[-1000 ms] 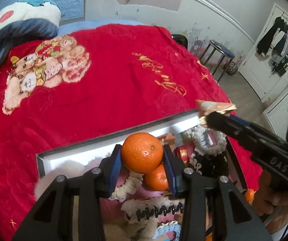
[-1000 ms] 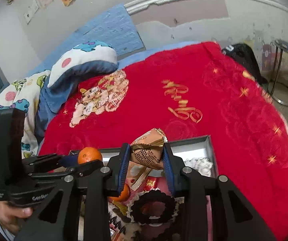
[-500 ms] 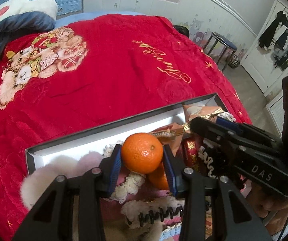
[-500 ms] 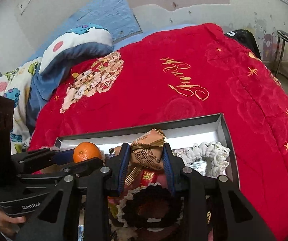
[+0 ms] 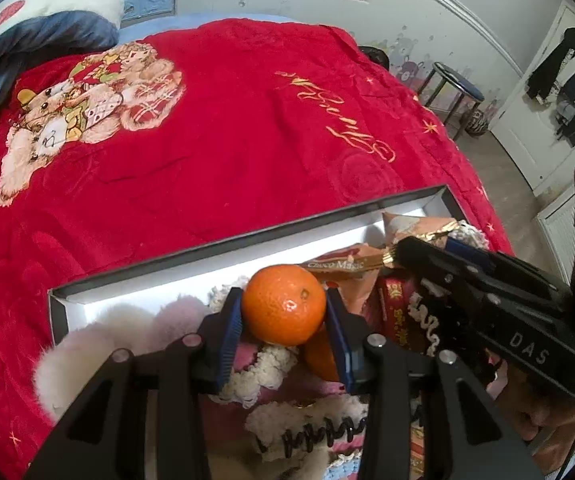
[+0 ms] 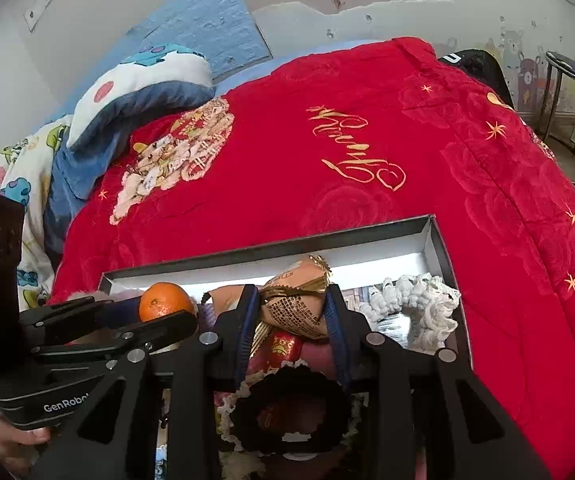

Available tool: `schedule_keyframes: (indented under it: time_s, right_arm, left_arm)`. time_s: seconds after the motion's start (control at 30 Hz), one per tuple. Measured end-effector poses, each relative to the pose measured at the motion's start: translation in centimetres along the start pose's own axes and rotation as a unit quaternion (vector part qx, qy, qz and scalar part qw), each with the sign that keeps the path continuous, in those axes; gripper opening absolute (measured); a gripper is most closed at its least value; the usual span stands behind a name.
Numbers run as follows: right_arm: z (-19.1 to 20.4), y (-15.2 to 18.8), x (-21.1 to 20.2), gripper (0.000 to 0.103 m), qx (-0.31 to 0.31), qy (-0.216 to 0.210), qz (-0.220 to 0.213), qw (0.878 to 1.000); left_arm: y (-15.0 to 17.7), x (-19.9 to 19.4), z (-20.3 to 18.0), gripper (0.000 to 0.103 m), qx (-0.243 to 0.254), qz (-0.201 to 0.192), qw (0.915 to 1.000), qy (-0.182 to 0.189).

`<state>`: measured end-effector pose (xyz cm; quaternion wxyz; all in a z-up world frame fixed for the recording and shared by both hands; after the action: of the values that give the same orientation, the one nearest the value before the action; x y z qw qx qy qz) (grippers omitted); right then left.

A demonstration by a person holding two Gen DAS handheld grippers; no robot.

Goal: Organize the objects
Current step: 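Open both grippers to drop the tangerine and packet into the tray, then withdraw both open grippers from the tray toward the remaining items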

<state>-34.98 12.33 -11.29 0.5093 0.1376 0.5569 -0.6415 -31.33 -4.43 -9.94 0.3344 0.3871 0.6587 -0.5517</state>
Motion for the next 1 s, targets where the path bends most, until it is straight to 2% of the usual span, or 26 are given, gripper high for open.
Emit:
schedule_keyframes:
  time_s: [0.1,0.13,0.17,0.2,0.23,0.27,0.3,0.37,0.4,0.6,0.7,0.9,1.0]
  right_arm:
    - [0.3,-0.1,-0.4,0.037,-0.004,0.006,-0.003,1.000]
    - [0.5,-0.2,-0.6,0.041,-0.003,0.005,-0.006,1.000]
    - [0.6,-0.3,-1.0,0.053,-0.002,0.003,-0.008,1.000]
    - [0.7,-0.5,-1.4,0.061,-0.001,0.001,-0.011,1.000]
    - [0.8,-0.6,-2.0,0.072,0.000,-0.002,-0.014,1.000]
    - [1.0,-0.9,-2.9,0.078,0.002,-0.010,-0.022,1.000]
    - [1.1,-1.1,-3.8,0.081,0.003,-0.019,-0.029,0.999]
    - [1.4,-1.4,-5.5,0.100,0.002,-0.021,-0.047,0.999]
    - [1.5,-1.6,-6.3,0.103,0.001,-0.019,-0.059,0.998]
    - [1.9,-2.2,-12.4,0.103,0.003,0.000,-0.108,0.994]
    - [1.8,-1.1,-15.5,0.103,0.002,0.012,-0.122,0.992]
    - [1.1,0.2,-20.3,0.103,0.037,0.035,-0.157,0.986]
    - [0.5,2.0,-22.3,0.103,0.057,0.037,-0.169,0.983]
  left_arm:
    - [-0.2,0.0,-0.1,0.040,0.000,0.010,0.9999,-0.003]
    - [-0.2,-0.1,-0.1,0.041,0.000,0.012,0.9999,-0.004]
    - [-0.2,-0.4,-0.1,0.060,-0.003,0.008,1.0000,-0.003]
    - [-0.3,-0.7,-0.1,0.091,-0.008,0.004,1.0000,0.003]
    - [-0.5,-1.3,-0.2,0.100,-0.011,-0.001,0.9999,0.009]
    - [-0.6,-1.7,-0.3,0.103,-0.010,-0.006,0.9999,0.011]
    - [-0.6,-2.3,-0.5,0.103,-0.008,-0.011,0.9998,0.013]
    - [-0.9,-3.7,-0.9,0.103,-0.006,-0.023,0.9993,0.027]
    - [-1.0,-4.3,-1.0,0.103,-0.005,-0.027,0.9990,0.034]
    - [-1.4,-8.7,-2.8,0.103,0.012,-0.061,0.9966,0.053]
    - [-1.2,-10.6,-3.8,0.103,0.022,-0.072,0.9951,0.064]
    - [1.3,-14.4,-5.7,0.103,0.057,-0.087,0.9919,0.074]
    - [2.5,-15.3,-6.0,0.103,0.058,-0.087,0.9918,0.074]
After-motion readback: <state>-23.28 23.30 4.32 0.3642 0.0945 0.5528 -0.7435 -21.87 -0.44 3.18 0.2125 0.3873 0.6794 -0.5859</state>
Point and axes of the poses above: each gripper's, at about its wrist camera, not at the fingertips, and x roughly the way its jaws point, z to its left, y to its underside, the point moved 1 cm from there along x, roughly the way its jaws point
